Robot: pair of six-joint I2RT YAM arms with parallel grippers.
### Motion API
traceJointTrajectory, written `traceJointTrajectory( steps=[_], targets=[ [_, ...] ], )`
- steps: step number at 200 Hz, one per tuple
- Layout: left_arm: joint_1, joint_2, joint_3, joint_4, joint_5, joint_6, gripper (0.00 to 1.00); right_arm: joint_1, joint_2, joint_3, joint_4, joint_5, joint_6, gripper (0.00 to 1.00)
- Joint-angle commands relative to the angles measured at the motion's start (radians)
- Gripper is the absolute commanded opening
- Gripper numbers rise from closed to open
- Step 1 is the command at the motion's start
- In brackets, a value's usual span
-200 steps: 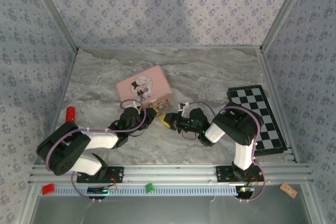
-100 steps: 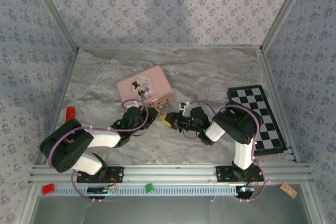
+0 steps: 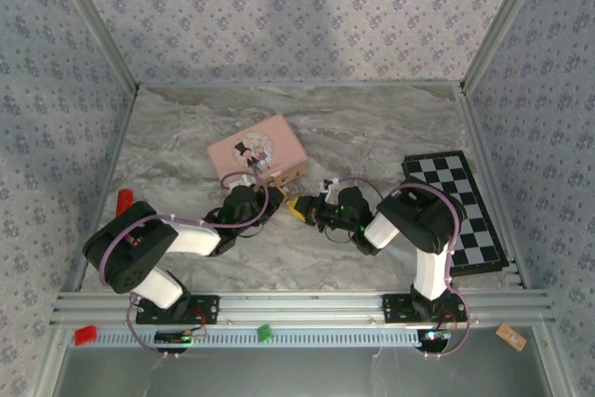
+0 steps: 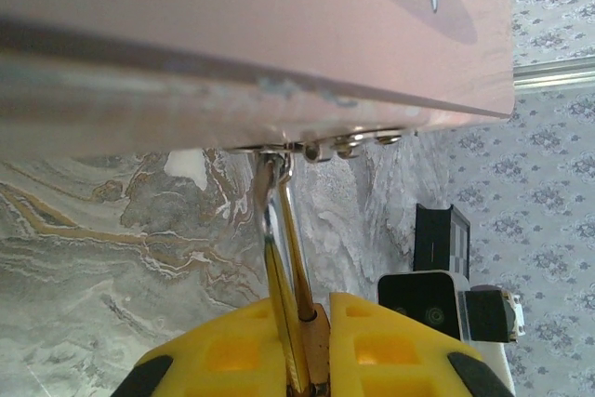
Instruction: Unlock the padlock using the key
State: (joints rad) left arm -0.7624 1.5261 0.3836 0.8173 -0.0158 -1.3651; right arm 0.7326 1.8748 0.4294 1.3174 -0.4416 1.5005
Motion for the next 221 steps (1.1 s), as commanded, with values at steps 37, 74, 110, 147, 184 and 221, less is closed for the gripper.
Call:
traceJointTrajectory(
  steps=[37, 74, 110, 147, 184, 221],
  targets=[
    [-0.028, -0.057, 0.038, -0.097, 0.11, -0.054, 0.0, -0.016, 0.033, 0.004, 0.076, -0.006, 0.002, 0.18],
    [0.03, -0.099, 0.043, -0.178, 0.111, -0.034, 0.0, -0.015, 0.006, -0.038, 0.058, -0.011, -0.011, 0.33],
    [0.07, -0.092, 0.055, -0.184, 0.133, -0.056, 0.0, -0.022, -0.043, -0.079, 0.001, -0.016, -0.074, 0.4],
    [0.084, -0.082, 0.071, -0.169, 0.172, -0.126, 0.0, -0.011, -0.181, -0.046, -0.252, -0.023, -0.204, 0.38],
    [0.092, -0.121, 0.083, -0.312, 0.174, -0.137, 0.0, 0.054, -0.443, 0.105, -0.905, 0.142, -0.561, 0.51],
    [0.103, -0.195, 0.092, -0.487, 0.125, -0.116, 0.0, 0.183, -0.565, 0.118, -1.069, 0.574, -1.071, 0.47]
  ],
)
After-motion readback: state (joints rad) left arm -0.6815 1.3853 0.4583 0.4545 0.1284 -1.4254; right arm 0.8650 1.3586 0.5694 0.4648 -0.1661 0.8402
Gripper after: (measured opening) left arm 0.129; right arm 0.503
